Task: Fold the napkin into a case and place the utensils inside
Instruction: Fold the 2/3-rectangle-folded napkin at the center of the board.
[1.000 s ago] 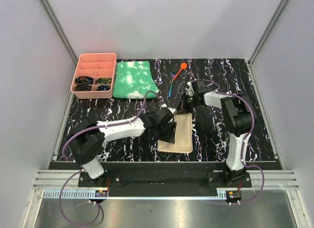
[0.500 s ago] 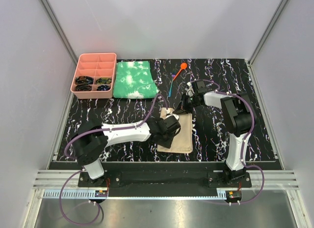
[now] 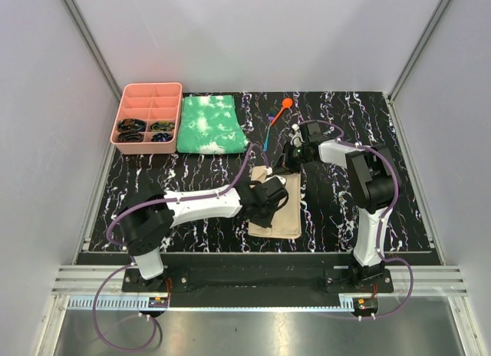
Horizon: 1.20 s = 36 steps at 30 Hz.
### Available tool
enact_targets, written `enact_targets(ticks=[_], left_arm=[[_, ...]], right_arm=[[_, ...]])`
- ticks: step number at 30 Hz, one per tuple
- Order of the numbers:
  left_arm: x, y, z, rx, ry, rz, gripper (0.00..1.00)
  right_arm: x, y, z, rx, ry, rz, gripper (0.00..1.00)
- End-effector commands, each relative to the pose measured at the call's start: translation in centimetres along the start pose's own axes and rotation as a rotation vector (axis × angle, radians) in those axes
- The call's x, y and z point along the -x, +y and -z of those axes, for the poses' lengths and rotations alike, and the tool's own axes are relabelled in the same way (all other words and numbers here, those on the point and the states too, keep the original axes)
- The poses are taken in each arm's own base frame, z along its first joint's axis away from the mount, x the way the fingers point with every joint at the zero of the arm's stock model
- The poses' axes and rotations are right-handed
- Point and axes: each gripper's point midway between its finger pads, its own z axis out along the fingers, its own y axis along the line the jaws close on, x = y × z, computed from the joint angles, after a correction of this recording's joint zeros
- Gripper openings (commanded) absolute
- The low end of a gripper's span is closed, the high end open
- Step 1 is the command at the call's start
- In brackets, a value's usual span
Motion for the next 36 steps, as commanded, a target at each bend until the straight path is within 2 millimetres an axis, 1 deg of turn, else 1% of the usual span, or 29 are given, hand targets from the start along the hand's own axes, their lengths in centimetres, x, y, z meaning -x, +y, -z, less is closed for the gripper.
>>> enact_targets(ticks=[1,2,3,7,9,12,14,16,17,18,19,20,21,22,23,24,25,26,27,28,29,30,31,32,33,34,35,36], left_arm=[[1.4,-1.4,0.5,-0.039,-0.034,0.013,0.0],[1.5,-1.4,0.3,-0.04,-0.029,0.013,0.0],[1.1,-1.4,-0.4,-0.038,-0.006,0.009,0.0],[1.0,-1.7,-1.4,-0.054,0.012,0.002,0.0],[0.9,-1.7,-2.0,-0.06,0.021,0.009,0.0],[0.4,-1.4,-2.7,-0.058,0.037,0.017,0.0],[0.5,-1.0,-2.9,-0.051,0.032,0.027,0.0],[1.0,-0.9,-2.7,-0.063,0.022,0.031,0.06],[1.5,-1.0,-1.9,-0.078,0.005,0.031,0.11],[1.9,-1.0,-1.4,-0.085,-0.009,0.028,0.24],[2.0,-1.2,-0.7,-0.117,-0.005,0.031,0.34],[2.7,-1.5,1.2,-0.158,-0.03,0.031,0.39],[3.2,-1.4,2.1,-0.176,-0.043,0.031,0.42],[3.9,-0.9,3.0,-0.19,-0.064,0.046,0.46],[4.7,-1.0,5.1,-0.235,-0.105,0.049,0.47],[5.2,-0.8,5.9,-0.252,-0.121,0.054,0.48],[5.9,0.2,6.5,-0.257,-0.138,0.079,0.48],[6.3,0.2,7.5,-0.294,-0.15,0.092,0.46],[6.7,0.7,7.7,-0.298,-0.16,0.099,0.43],[7.2,1.5,7.6,-0.291,-0.167,0.12,0.4],[7.4,1.7,7.4,-0.298,-0.166,0.124,0.3],[7.5,1.9,7.1,-0.303,-0.163,0.132,0.27],[7.4,2.5,6.0,-0.297,-0.142,0.15,0.23],[7.9,2.3,5.6,-0.316,-0.156,0.153,0.18],[7.8,2.5,4.9,-0.314,-0.149,0.161,0.16],[7.5,2.6,3.7,-0.308,-0.128,0.168,0.14],[7.7,2.3,3.2,-0.321,-0.129,0.169,0.11],[7.7,2.3,2.7,-0.32,-0.124,0.173,0.11]], right_arm=[[1.4,2.0,0.6,0.039,-0.026,0.049,0.0],[1.6,2.0,0.5,0.037,-0.029,0.051,0.0],[1.5,1.9,0.4,0.036,-0.024,0.049,0.0],[1.5,0.6,-0.6,0.02,-0.005,0.03,0.0],[1.4,0.3,-0.8,0.014,0.0,0.024,0.0],[1.1,-0.1,-0.9,0.007,0.006,0.021,0.0],[0.9,-0.4,-1.0,0.001,0.008,0.017,0.0],[1.0,-0.4,-0.9,-0.003,0.005,0.018,0.01],[1.1,-0.3,-0.8,-0.002,0.001,0.024,0.01],[1.1,-0.1,-0.6,0.0,-0.001,0.024,0.01],[1.2,0.0,-0.6,0.0,-0.002,0.027,0.02],[1.2,0.1,-0.5,0.0,-0.002,0.03,0.02],[1.2,0.3,-0.4,0.005,-0.002,0.033,0.04],[1.2,0.3,-0.3,0.006,0.003,0.035,0.04],[1.3,0.4,-0.3,0.007,0.001,0.041,0.05],[1.3,0.5,-0.2,0.006,0.0,0.043,0.05],[1.3,0.6,-0.1,0.006,0.0,0.046,0.06],[1.3,0.5,-0.1,0.005,0.002,0.046,0.06],[1.3,0.6,-0.1,0.007,0.004,0.044,0.07],[1.3,0.6,-0.1,0.008,0.006,0.043,0.09],[1.3,0.6,-0.1,0.009,0.007,0.045,0.09],[1.4,0.8,-0.1,0.011,0.004,0.047,0.1],[1.4,0.9,0.0,0.012,0.003,0.045,0.11],[1.5,0.9,0.1,0.011,0.001,0.046,0.13],[1.5,1.1,0.2,0.008,-0.005,0.05,0.14],[1.6,1.1,0.4,0.006,-0.007,0.049,0.16],[1.5,1.1,0.6,-0.002,-0.008,0.051,0.21],[1.6,1.5,1.0,-0.003,-0.016,0.06,0.23]])
